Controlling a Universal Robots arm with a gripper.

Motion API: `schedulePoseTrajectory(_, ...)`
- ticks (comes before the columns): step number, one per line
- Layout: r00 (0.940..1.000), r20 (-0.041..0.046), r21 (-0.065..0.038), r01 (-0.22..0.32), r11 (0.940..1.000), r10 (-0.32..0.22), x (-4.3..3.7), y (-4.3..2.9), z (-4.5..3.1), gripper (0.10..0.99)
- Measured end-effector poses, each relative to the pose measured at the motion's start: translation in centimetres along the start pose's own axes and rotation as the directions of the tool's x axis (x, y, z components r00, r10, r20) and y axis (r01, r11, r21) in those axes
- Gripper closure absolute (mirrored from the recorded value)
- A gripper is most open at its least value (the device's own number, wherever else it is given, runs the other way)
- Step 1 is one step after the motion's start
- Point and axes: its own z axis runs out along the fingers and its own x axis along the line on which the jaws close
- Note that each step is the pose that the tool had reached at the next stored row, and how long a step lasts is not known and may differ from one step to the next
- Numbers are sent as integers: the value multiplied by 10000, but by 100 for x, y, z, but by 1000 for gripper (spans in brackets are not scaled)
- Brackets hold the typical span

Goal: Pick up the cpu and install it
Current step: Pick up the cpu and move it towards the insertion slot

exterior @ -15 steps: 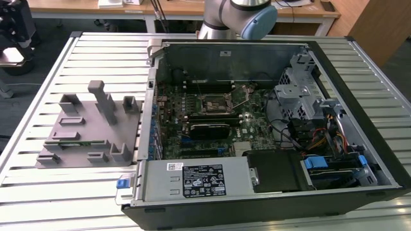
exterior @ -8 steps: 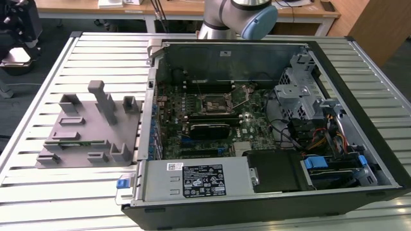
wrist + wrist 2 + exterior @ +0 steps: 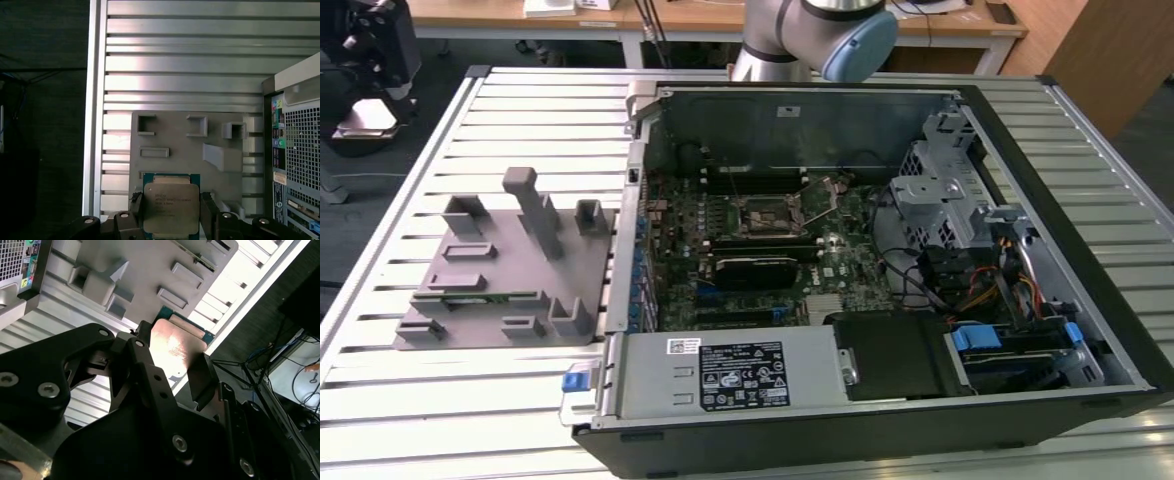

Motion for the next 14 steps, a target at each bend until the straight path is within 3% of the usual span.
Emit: schedulePoseTrajectory(14, 10000, 0, 0, 0, 10000, 0, -239, 0, -4, 545)
